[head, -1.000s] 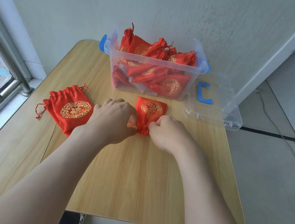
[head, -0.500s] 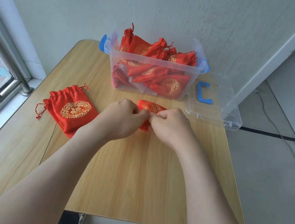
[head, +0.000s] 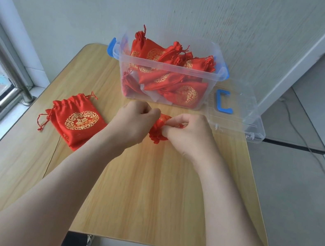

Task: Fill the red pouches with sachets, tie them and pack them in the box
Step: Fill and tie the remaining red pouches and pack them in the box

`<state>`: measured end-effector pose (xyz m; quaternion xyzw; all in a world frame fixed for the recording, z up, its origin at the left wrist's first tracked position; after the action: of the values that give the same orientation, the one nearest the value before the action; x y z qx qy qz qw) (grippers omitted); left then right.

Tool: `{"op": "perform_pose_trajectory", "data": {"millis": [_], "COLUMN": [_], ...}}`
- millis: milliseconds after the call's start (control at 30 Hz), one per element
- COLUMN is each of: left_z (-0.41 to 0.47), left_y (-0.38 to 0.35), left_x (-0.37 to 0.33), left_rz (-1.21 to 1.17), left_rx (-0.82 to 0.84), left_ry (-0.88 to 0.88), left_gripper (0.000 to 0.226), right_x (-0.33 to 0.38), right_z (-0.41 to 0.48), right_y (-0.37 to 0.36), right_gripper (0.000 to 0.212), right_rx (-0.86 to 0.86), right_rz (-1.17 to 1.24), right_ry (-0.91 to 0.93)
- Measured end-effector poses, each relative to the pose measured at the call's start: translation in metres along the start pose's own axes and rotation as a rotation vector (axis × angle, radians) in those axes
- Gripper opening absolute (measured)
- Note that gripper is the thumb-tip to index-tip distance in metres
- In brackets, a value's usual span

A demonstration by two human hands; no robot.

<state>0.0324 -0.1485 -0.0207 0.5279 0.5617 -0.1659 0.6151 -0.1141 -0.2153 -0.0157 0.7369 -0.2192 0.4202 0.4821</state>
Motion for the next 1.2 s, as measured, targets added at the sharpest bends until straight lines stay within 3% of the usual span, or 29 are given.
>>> {"op": "perform_pose_trajectory", "data": {"millis": [200,333,500,767,1200], "left_z": [0.004,0.005,-0.002,-0.005,-0.007], "left_y": [0.0,-0.001,-0.01,-0.007,0.0], "left_x": [0.008,0.011,0.005,-0.002,0.002], "left_rz": [-0.208,-0.225,-0.183,-0.113,-0.166], "left_rx": [0.073,0.116,0.219,0.21,0.324], "left_ry": [0.131,0.175,0.138,0.052,-0.001], "left_gripper": [0.02,0.024,0.032,0.028,0.015], "right_x": [0.001,0.002,0.011,0.011,0.017], "right_z": [0.003,0.004,0.003,0.004,-0.005], "right_y": [-0.005,-0.002,-0.004,-0.005,0.002], "right_gripper": [0.004,0.01,0.011,0.004,0.029], "right_rx": [0.095,0.037,0.027,0.007,0.039], "right_rz": [0.067,0.088,0.106,0.016,0.055], "right_ry": [0.024,0.034,0.078,0.141,0.042]}}
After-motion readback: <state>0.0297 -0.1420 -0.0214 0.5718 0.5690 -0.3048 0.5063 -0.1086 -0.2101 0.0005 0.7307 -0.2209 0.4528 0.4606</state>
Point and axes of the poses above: each hand's wrist, its own z-axis towards the middle knuckle, its own y-axis out of the back of the hand, x = y × z, the point moved 6 cm from there along z, towards the middle knuckle, and after that the axes turned 2 degrees about y, right-handed, at the moved point
